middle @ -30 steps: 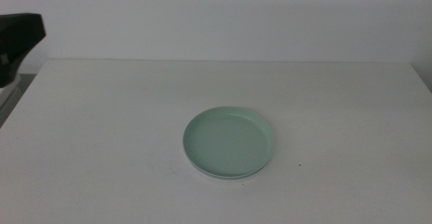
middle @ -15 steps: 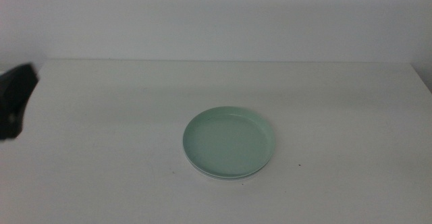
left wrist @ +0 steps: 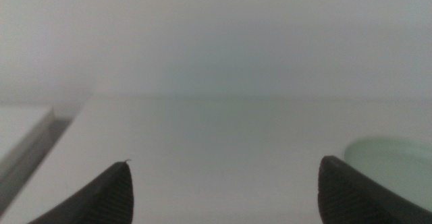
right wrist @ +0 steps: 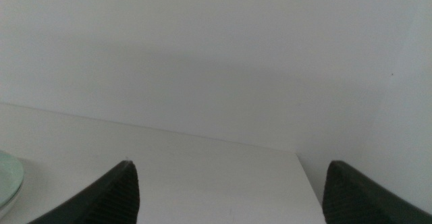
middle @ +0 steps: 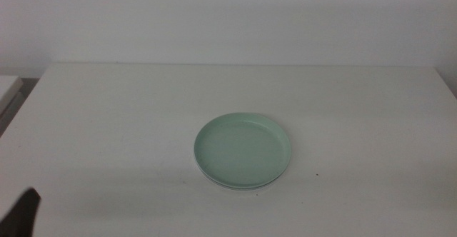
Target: Stack the three bowls on top of each other.
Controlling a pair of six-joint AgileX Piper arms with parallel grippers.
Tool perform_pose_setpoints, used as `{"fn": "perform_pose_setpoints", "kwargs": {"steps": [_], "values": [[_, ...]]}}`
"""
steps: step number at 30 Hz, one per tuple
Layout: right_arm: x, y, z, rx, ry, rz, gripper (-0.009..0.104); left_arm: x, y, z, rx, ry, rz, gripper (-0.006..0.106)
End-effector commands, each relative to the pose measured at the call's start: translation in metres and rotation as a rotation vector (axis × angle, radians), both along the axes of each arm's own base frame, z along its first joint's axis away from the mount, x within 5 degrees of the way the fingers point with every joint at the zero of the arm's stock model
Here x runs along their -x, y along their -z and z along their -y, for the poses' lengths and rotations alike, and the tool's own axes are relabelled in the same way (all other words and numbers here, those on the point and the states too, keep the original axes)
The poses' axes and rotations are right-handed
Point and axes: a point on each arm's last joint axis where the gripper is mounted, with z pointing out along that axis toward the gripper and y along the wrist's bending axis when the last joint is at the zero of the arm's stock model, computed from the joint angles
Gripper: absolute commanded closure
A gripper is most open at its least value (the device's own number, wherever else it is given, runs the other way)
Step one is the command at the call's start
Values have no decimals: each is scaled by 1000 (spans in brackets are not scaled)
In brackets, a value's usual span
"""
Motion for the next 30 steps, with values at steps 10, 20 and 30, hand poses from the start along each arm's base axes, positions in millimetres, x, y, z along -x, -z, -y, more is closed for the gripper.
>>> {"fn": "perform_pose_setpoints", "kwargs": {"steps": [10,20,30], "values": [[6,18,0,-28,1,2,2,0,15,0,22,-2,-63,7],[6,15,0,-239,0,27,2,0,15,0,25,-2,-54,7],[6,15,1,-327,2,29,2,0,14,0,26,-2,-50,7]]}}
